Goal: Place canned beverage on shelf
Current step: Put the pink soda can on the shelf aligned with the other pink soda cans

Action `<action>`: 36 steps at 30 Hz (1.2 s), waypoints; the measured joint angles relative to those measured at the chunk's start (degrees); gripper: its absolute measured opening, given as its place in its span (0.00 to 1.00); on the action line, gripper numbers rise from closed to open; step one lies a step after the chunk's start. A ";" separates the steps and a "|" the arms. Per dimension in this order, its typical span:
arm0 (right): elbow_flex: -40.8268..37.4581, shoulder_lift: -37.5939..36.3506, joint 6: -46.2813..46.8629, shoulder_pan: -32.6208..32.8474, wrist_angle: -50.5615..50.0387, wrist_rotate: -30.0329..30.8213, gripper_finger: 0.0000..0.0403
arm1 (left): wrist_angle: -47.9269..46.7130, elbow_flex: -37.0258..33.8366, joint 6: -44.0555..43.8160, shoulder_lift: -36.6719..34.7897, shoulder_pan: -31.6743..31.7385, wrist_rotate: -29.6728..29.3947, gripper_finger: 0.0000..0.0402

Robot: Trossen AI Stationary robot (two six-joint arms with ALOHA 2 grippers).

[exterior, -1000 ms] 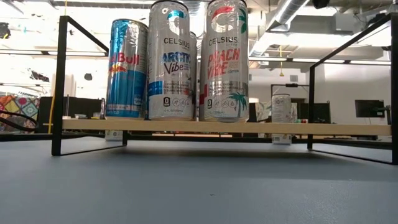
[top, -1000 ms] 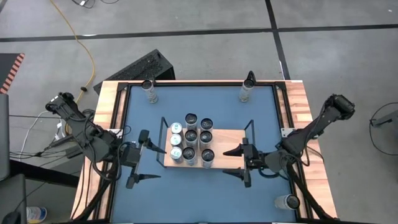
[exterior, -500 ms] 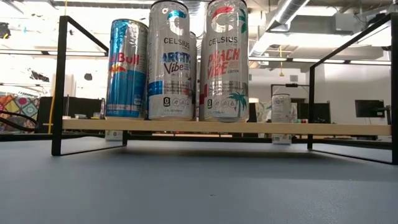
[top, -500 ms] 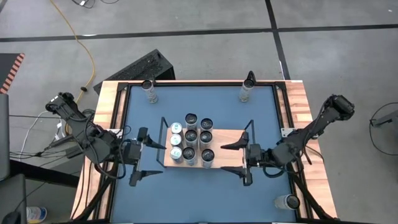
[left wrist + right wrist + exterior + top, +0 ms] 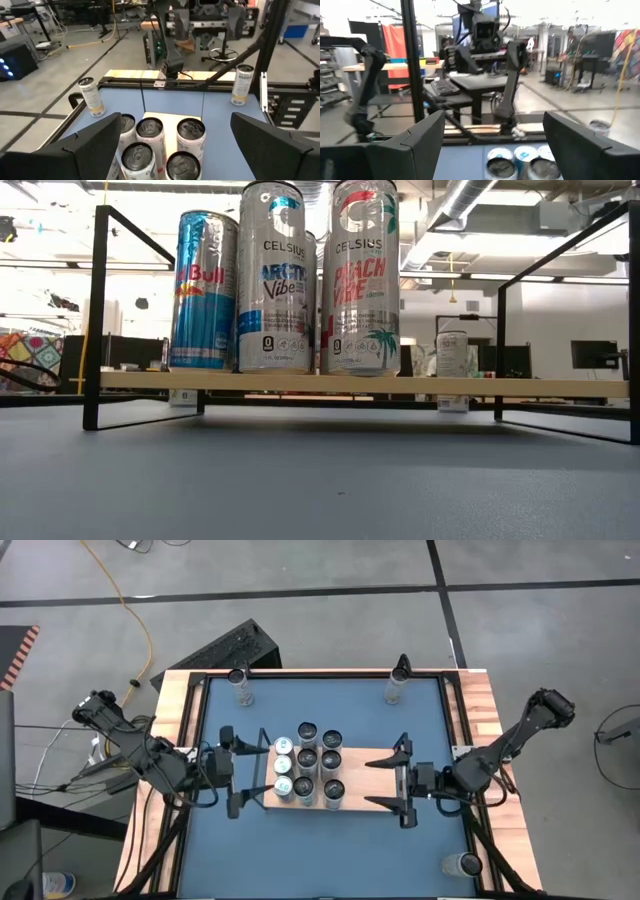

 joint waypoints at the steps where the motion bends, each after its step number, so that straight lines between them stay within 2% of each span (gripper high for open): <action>1: 0.02 0.00 1.33 0.31 -0.59 -0.01 0.81 | 0.04 0.02 -0.09 -0.02 0.52 0.20 0.90; 7: 0.02 1.60 8.90 1.00 -2.04 -0.16 0.81 | -0.89 0.02 -4.66 1.28 2.37 6.06 0.90; 13: 0.00 5.19 13.97 0.83 -2.13 -0.14 0.81 | -0.77 0.01 -4.14 3.61 1.42 13.83 0.90; 18: 0.74 7.01 13.98 0.32 -2.31 2.93 0.81 | -0.34 0.00 -1.81 3.66 -0.80 13.96 0.90; 27: 2.71 7.02 11.87 1.11 -3.85 3.34 0.81 | 0.82 0.02 -1.33 3.28 -3.31 12.40 0.90; 32: 2.71 9.16 16.36 -0.62 -9.02 6.11 0.81 | 0.18 0.02 -1.12 3.28 -3.99 12.38 0.90; 36: 2.71 12.08 20.84 -2.65 -11.62 6.08 0.81 | 0.24 0.01 -0.29 3.28 -4.05 12.01 0.90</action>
